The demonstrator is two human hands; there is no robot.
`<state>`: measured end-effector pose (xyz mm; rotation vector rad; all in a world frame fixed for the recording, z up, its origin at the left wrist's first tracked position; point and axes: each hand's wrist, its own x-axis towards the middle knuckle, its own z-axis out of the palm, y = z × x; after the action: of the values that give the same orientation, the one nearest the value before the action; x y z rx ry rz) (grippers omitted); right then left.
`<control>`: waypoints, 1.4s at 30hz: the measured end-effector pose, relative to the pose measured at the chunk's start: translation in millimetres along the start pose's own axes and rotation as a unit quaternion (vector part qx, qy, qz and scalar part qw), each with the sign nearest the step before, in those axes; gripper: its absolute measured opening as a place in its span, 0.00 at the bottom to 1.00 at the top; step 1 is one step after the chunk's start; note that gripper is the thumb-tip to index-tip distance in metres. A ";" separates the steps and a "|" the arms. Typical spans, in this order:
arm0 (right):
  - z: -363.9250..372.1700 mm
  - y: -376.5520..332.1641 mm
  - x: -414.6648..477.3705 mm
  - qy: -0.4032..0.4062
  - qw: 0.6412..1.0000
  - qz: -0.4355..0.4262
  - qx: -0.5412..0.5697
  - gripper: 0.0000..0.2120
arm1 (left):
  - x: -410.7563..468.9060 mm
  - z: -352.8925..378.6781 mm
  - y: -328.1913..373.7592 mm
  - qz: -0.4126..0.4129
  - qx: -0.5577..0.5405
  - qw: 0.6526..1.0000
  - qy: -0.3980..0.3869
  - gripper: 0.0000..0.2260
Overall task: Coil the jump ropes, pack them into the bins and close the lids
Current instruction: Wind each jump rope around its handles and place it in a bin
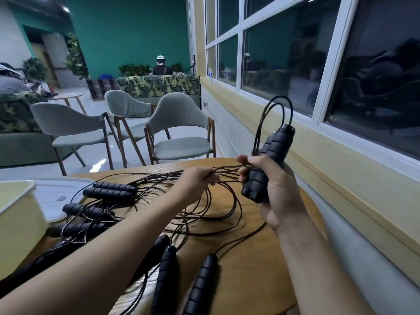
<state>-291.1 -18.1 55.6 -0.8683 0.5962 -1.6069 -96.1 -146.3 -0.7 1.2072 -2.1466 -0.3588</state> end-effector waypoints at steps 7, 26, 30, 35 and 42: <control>-3.8 29.1 7.2 0.036 0.997 0.048 -0.039 0.11 | 3.0 -10.0 25.7 0.035 0.036 0.999 0.016 0.09; 4.2 56.0 13.0 0.041 0.997 0.063 0.012 0.05 | -11.6 -9.7 23.6 0.080 0.109 0.990 -0.036 0.04; 8.8 39.9 11.8 0.039 0.998 0.045 -0.005 0.07 | -6.9 -14.0 8.6 0.064 0.125 0.990 -0.012 0.07; 8.4 18.9 11.0 0.027 0.999 0.014 -0.009 0.07 | -4.5 -24.4 -9.7 0.026 0.145 0.989 -0.005 0.10; 2.7 43.4 33.4 0.118 0.985 -0.025 -0.122 0.12 | 0.2 -29.7 -0.2 -0.012 0.225 0.973 -0.041 0.14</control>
<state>-265.3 -59.8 30.9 -0.8812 0.9606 -1.7203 -76.7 -144.4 21.8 1.4834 -2.3635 0.0805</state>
